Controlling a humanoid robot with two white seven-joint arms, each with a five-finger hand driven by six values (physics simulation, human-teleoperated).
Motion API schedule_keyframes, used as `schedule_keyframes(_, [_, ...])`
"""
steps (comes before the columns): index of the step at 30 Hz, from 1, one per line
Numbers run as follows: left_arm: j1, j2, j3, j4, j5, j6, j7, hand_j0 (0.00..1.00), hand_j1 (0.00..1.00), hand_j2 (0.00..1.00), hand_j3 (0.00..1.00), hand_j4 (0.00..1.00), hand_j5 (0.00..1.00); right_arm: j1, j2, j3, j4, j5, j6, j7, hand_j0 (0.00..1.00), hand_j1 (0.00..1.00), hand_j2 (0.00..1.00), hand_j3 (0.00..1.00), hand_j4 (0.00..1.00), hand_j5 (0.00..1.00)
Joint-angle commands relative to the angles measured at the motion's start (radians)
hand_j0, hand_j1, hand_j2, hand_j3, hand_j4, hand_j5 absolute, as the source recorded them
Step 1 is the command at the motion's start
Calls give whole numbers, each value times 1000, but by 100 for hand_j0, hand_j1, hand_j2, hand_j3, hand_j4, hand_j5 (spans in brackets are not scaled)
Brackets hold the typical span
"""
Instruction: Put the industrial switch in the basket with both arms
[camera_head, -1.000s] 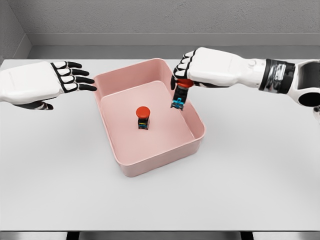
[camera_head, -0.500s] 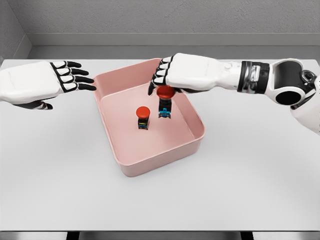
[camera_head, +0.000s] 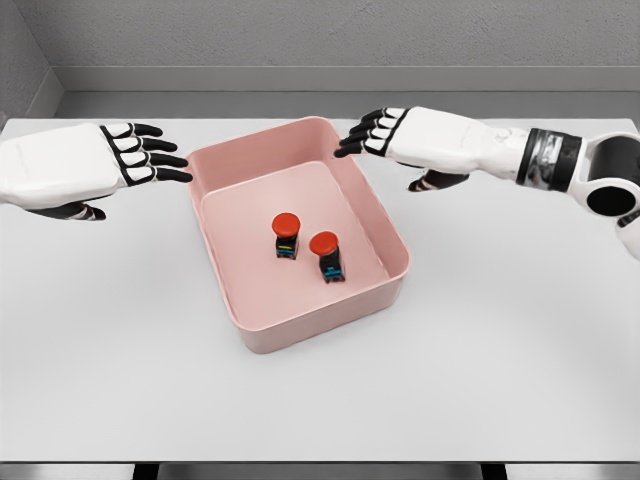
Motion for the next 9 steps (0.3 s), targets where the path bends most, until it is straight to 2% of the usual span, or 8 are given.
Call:
schedule_keyframes(1, [0, 1, 0, -1, 5, 1, 1, 100, 100, 100, 100, 100, 100, 5, -71, -69, 26, -9, 2, -2, 100, 100, 100, 100, 100, 100])
schedule_keyframes(3, [0, 1, 0, -1, 6, 1, 1, 100, 100, 100, 100, 100, 100, 55, -120, -113, 26, -11, 2, -5, 100, 100, 100, 100, 100, 100])
schedule_keyframes(5, [0, 1, 2, 3, 6, 1, 1, 100, 100, 100, 100, 100, 100, 103, -135, -182, 26, -11, 2, -5, 100, 100, 100, 100, 100, 100])
schedule_keyframes(9, [0, 1, 2, 4, 6, 1, 1, 100, 100, 100, 100, 100, 100, 107, -135, -193, 26, -11, 2, -7, 100, 100, 100, 100, 100, 100])
